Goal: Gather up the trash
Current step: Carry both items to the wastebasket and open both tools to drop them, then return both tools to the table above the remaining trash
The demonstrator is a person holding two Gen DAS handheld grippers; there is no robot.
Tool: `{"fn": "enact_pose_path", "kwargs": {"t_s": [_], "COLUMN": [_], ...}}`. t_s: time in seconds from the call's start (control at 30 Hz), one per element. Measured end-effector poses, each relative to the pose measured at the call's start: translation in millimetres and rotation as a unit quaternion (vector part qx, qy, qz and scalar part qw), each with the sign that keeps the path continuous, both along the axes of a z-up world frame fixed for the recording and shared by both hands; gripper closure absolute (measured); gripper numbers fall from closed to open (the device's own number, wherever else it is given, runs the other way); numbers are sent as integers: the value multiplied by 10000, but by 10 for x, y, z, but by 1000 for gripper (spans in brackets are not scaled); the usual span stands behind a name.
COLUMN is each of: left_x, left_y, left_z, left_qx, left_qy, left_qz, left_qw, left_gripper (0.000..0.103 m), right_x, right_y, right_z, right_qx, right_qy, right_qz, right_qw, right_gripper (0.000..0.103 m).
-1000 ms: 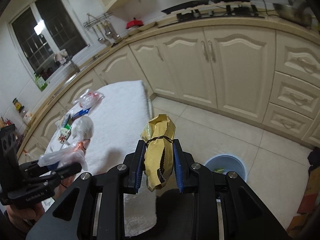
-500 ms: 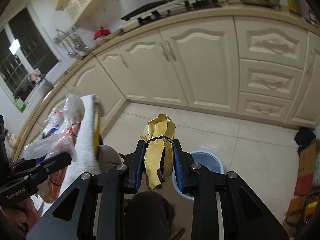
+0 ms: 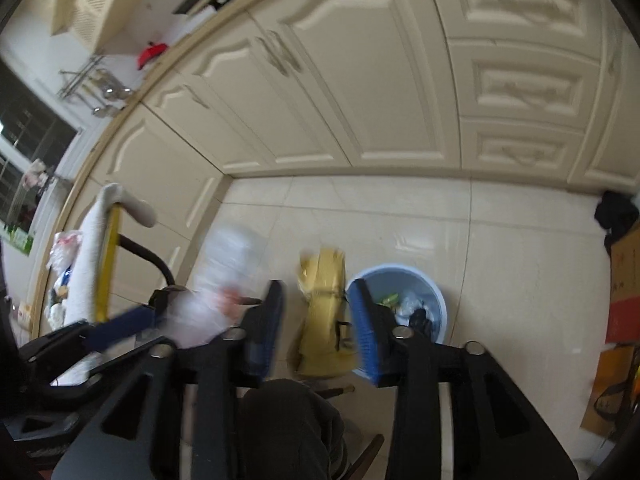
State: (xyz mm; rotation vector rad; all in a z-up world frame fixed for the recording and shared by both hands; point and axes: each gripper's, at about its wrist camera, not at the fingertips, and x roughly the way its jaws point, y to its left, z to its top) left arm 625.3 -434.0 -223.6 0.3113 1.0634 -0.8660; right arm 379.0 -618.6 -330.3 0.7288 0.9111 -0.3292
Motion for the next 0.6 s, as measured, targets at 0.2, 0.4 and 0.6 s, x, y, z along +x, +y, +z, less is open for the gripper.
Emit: {"fn": "enact_pose_path", "kwargs": {"t_s": [0.2, 0.4, 0.6], "left_x": [79, 28, -145], "left_y": [-31, 144, 741], "left_z": [162, 391, 716], "left_qx": [-96, -349, -795], "left_qy": [-514, -859, -1161], "left_qz": [134, 253, 538], "left_qw": [9985, 9954, 9886], "left_gripper": [7, 5, 1], "right_x": [-127, -214, -204], "right_y": [-54, -16, 217], "right_z": [-29, 121, 489], "right_qx": [-7, -70, -57], "right_qy": [101, 74, -341], "right_qz": [-327, -485, -312], "right_qw": [9994, 9988, 9989], "right_gripper": [0, 0, 0]}}
